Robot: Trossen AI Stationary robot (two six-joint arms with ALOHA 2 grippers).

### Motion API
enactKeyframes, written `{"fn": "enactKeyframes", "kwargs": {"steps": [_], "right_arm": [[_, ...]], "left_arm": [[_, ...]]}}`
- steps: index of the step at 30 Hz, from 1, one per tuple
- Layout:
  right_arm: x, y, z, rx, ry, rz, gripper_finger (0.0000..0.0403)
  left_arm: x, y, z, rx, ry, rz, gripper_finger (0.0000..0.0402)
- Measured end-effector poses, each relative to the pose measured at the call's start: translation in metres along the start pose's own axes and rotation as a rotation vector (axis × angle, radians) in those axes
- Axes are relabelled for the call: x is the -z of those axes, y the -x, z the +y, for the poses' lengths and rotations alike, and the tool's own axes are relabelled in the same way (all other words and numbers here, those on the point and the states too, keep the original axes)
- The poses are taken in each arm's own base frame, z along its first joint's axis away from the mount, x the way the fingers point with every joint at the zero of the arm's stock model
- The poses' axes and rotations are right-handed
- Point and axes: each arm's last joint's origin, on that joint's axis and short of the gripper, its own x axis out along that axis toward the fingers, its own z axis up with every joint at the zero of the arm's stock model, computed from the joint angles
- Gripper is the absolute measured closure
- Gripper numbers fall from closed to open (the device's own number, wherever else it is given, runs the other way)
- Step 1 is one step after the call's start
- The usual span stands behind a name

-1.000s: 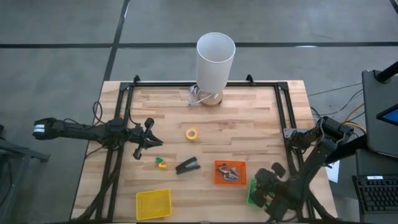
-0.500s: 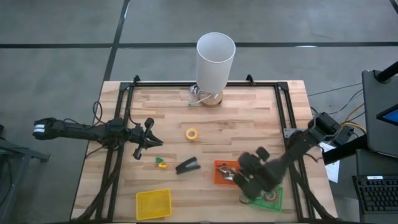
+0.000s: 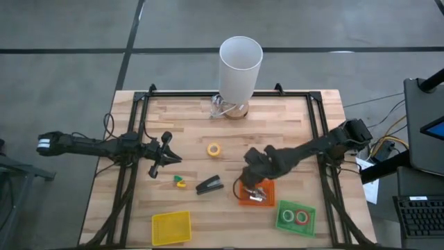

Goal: Pick and place Stapler, Stapler remover, tape
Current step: Put the yellow tape into the green basket

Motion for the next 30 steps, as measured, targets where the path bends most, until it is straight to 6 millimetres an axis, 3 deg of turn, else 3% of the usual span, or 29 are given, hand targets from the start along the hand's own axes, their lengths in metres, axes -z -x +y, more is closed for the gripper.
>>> {"fn": "enactKeyframes", "kwargs": {"steps": [14, 23, 30], "right_arm": [[-0.023, -0.010, -0.012, -0.004, -0.005, 0.001, 0.0186], [-0.032, -0.014, -0.012, -0.043, 0.010, -0.012, 0.0183], [-0.058, -0.021, -0.011, -0.191, -0.006, -0.086, 0.0183]], "left_arm": [[0.000, 0.000, 0.000, 0.000, 0.000, -0.001, 0.0362], [0.000, 0.000, 0.000, 0.000, 0.000, 0.000, 0.0362], [0.000, 0.000, 0.000, 0.000, 0.000, 0.000, 0.0362]]}}
